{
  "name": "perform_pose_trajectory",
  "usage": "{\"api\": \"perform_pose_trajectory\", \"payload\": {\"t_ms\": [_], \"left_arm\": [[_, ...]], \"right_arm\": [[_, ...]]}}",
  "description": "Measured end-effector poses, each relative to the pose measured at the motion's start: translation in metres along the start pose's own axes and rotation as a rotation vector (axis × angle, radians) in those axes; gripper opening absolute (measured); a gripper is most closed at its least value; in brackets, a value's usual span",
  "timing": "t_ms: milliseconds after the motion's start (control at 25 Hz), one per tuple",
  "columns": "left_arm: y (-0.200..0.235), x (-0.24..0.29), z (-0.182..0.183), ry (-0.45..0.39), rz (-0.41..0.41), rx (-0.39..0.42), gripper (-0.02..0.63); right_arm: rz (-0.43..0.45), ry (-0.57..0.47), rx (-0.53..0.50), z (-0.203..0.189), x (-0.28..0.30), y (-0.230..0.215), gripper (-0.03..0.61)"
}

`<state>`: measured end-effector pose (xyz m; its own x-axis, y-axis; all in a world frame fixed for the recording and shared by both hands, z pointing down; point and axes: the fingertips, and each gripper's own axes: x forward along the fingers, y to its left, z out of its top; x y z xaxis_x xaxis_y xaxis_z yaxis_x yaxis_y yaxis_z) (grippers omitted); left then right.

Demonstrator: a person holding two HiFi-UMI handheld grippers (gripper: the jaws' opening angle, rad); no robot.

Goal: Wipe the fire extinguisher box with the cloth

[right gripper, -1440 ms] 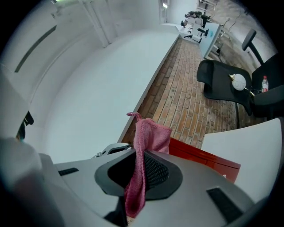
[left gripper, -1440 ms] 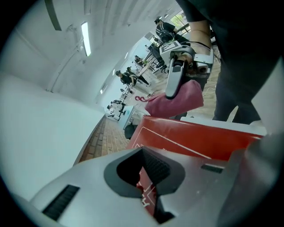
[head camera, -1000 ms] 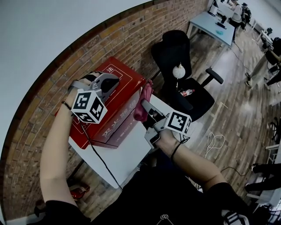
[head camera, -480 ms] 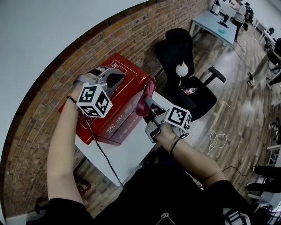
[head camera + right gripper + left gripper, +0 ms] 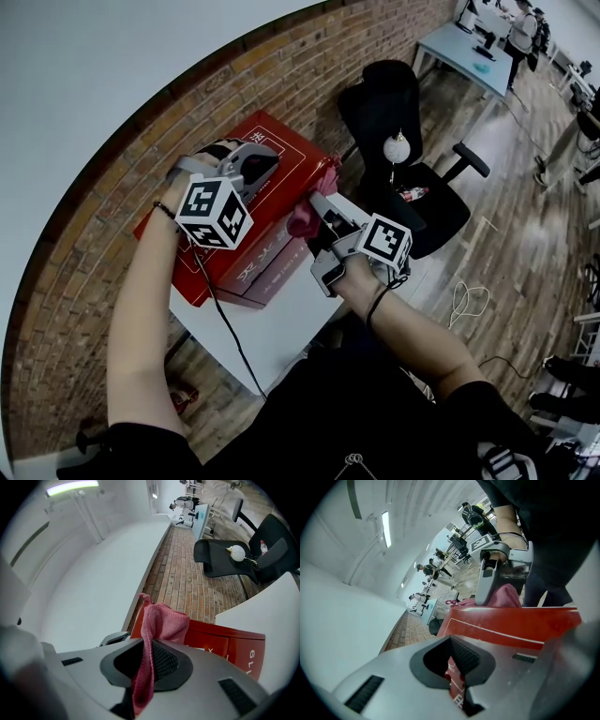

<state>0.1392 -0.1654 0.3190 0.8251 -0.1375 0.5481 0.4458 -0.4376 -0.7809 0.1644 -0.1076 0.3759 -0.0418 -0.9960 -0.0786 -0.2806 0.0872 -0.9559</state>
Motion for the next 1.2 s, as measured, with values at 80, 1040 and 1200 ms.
{"api": "perform_pose_trajectory", "payload": {"t_ms": [80,1040,1200], "left_arm": [[0.000,0.000,0.000,0.000,0.000,0.000,0.023],[0.001,0.001,-0.001,0.000,-0.001,0.000,0.025],[0.000,0.000,-0.002,0.000,-0.001,0.000,0.024]], "right_arm": [[0.008,-0.015,0.011,0.000,0.002,0.000,0.061],[0.012,-0.070,-0.075,-0.003,0.002,-0.022,0.061],[-0.023,-0.063,-0.080,-0.005,0.001,-0.034,0.061]]}}
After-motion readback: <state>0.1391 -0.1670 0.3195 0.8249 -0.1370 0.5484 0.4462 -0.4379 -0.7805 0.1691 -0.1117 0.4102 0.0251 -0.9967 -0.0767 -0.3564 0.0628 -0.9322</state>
